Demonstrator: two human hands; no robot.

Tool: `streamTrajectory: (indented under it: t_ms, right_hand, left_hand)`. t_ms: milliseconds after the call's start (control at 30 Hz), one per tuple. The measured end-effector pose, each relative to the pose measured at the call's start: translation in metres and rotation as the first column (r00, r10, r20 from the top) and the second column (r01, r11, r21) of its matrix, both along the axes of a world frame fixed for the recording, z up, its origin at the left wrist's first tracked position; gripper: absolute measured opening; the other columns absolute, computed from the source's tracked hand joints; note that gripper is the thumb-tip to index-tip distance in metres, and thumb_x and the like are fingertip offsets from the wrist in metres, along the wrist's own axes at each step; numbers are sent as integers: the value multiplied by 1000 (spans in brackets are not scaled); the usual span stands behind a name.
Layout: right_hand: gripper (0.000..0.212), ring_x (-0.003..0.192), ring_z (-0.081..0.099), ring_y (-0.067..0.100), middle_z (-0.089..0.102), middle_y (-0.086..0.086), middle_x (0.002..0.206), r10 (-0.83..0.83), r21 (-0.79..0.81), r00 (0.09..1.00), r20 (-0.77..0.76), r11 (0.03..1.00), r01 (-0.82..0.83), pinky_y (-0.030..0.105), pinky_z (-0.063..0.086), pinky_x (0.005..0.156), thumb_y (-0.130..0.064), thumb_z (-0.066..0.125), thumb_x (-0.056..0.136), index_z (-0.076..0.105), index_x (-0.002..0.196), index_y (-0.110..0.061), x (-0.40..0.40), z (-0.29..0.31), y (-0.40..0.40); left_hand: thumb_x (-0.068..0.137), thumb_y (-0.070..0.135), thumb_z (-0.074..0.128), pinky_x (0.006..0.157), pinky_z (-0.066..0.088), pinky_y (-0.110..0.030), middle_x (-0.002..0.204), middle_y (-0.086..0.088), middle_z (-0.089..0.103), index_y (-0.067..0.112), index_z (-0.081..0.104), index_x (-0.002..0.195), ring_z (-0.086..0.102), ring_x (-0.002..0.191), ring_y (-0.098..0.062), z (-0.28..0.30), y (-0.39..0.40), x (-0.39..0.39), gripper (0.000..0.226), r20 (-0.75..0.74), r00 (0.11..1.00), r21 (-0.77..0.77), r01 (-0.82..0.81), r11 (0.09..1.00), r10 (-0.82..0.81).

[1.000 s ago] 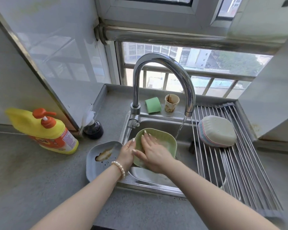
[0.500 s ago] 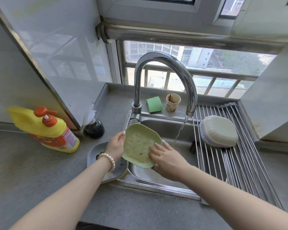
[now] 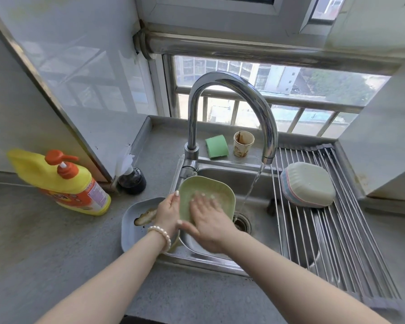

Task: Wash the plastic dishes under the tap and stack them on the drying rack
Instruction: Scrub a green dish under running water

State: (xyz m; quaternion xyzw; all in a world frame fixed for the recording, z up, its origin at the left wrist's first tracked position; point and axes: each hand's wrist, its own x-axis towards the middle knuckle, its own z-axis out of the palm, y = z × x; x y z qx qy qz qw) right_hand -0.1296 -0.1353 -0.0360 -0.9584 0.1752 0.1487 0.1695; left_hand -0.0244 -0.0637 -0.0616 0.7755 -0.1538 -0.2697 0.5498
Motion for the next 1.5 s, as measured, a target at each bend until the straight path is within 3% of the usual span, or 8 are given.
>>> streamTrajectory:
  t_ms: [100, 300, 600, 900, 1033, 1233, 1333, 1500]
  right_hand:
    - [120, 147, 6, 23, 8, 11, 159, 92, 45, 996, 18, 995, -93, 37, 8, 120, -77, -23, 61, 14, 151, -6, -12, 1, 2]
    - [115, 147, -8, 20, -10, 7, 159, -11, -49, 996, -83, 999, 7, 36, -6, 118, -79, -16, 61, 0, 152, -11, 0, -4, -21]
    - [72, 147, -4, 16, -2, 4, 160, 285, -51, 951, -121, 955, -293, 28, -6, 118, -58, 18, 97, -1, 153, -16, 5, 3, -45]
    - [133, 146, 11, 24, 23, 14, 156, 120, -190, 992, -39, 974, -125, 37, -10, 118, -79, -32, 56, 24, 148, -2, -23, -7, -34]
    - [134, 131, 41, 30, 54, 22, 130, 83, -140, 995, 50, 987, -76, 40, 14, 118, -77, -31, 61, 62, 119, 0, -21, -6, -2]
    - [28, 87, 63, 35, 70, 10, 93, -112, 55, 925, 362, 994, 99, 38, 45, 70, -25, 42, 88, 66, 97, -14, -22, -6, 35]
    - [32, 74, 64, 28, 71, 3, 81, -152, 161, 899, 410, 983, 93, 32, 49, 59, -9, 52, 73, 71, 96, -20, -23, -14, 35]
    - [24, 57, 65, 15, 70, -8, 70, 208, -159, 878, 431, 975, -153, 21, 48, 45, -3, 62, 58, 70, 73, -20, -45, -36, -11]
  left_hand:
    - [102, 23, 38, 77, 47, -26, 85, -2, 60, 18, 58, 82, 54, 85, -15, -6, 6, 7, 29, -29, 1000, -15, -8, 1000, 8]
    - [101, 27, 39, 98, 46, -42, 111, -12, 66, 4, 61, 114, 61, 107, -26, -17, 9, 4, 34, -123, 989, 29, 89, 996, -84]
    - [101, 20, 41, 59, 50, -28, 78, -9, 67, 9, 65, 89, 61, 65, -18, -3, 6, 27, 29, -288, 921, 42, 285, 958, -262]
    - [101, 26, 41, 66, 40, -32, 74, -10, 57, 12, 61, 78, 51, 71, -18, -5, 5, 35, 33, 57, 989, 176, 127, 976, -139]
    - [102, 21, 37, 52, 27, -30, 59, -1, 44, 9, 49, 70, 38, 55, -14, -2, 3, 16, 36, 129, 992, 197, -37, 980, 11]
    - [102, 19, 35, 55, 28, -32, 62, -3, 44, 9, 45, 68, 40, 60, -18, -3, 2, -8, 37, 57, 979, 152, -201, 968, 194]
    - [102, 18, 35, 64, 41, -27, 68, -2, 50, 20, 48, 69, 50, 66, -18, -7, 3, -17, 36, -16, 981, 96, -191, 977, 194]
    - [101, 16, 39, 82, 54, -55, 100, -12, 66, 20, 57, 98, 65, 95, -34, -12, 19, -14, 19, -271, 961, -12, -59, 998, 53]
